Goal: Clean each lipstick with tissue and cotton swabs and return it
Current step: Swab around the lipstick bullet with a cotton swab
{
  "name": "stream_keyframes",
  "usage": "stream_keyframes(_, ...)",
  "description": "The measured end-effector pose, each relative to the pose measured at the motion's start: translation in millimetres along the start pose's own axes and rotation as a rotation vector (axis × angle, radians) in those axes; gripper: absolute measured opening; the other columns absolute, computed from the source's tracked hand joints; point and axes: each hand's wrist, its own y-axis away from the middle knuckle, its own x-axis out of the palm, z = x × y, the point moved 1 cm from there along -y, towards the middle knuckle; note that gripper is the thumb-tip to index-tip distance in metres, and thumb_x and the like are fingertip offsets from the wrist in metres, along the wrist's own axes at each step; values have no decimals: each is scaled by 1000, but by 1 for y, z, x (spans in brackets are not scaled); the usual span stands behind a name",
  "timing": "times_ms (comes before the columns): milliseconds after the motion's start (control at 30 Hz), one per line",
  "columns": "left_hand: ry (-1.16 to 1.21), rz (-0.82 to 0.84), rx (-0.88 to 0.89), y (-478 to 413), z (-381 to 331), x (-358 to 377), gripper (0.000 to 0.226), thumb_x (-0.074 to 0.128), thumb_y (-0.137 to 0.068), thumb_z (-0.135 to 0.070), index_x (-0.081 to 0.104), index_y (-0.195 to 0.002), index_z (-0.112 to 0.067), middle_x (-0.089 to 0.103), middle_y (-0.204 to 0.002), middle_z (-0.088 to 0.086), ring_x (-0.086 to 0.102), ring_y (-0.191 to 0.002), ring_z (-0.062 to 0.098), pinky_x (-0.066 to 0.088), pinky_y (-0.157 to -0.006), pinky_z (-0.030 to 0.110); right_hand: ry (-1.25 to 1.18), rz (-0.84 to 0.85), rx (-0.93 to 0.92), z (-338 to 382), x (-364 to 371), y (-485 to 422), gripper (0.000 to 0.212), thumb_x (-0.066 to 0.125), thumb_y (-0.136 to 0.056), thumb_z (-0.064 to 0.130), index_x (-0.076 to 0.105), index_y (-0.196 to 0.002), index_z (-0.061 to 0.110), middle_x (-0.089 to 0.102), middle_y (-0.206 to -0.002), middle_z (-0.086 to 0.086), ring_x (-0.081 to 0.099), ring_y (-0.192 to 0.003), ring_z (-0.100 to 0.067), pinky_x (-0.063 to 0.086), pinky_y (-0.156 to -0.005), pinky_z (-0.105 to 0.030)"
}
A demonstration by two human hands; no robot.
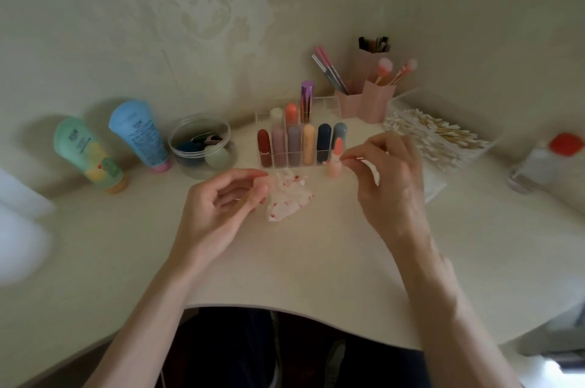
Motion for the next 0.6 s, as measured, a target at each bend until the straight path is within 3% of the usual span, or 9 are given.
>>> stream_keyframes(133, -4, 29, 30, -3, -2, 10, 25, 75, -88, -26, 76, -110, -14, 79, -102, 2, 76, -89, 18, 57, -76, 20, 339, 9, 393, -23, -16, -2, 12, 75, -93, 15, 82, -102, 17, 69, -109, -9, 51, -111, -36, 37, -91, -43)
stream_keyframes(200, 22, 48, 30, -5, -2, 15, 24, 74, -89, -22, 75, -110, -10, 79, -100, 6, 76, -82, 23, 59, -73, 25, 406, 70, 504, -28, -19, 0, 15, 72, -95, 17, 81, -106, 18, 69, -116, -11, 49, -117, -37, 35, -94, -46)
stream_keyframes(300, 54, 59, 16, -6, 1, 21, 24, 74, -89, -21, 75, -110, -9, 79, -100, 9, 75, -80, 26, 60, -72, 29, 423, 102, 533, -29, -18, 1, 16, 70, -96, 20, 81, -108, 20, 69, -118, -10, 48, -118, -37, 32, -93, -44)
stream_keyframes(433, 74, 41, 30, -8, 2, 26, 21, 73, -90, -23, 75, -106, -11, 79, -98, 10, 74, -78, 20, 56, -69, 22, 422, 116, 542, -30, -15, 3, 18, 69, -96, 22, 81, -110, 22, 71, -117, -8, 48, -119, -36, 33, -94, -44)
stream_keyframes(600, 96, 52, 27, -8, 3, 25, 22, 73, -91, -15, 72, -110, -4, 78, -101, 13, 74, -78, 22, 58, -70, 25, 241, 97, 415, -19, -9, 0, 19, 73, -92, 22, 79, -110, 25, 71, -110, -3, 52, -113, -32, 35, -92, -37)
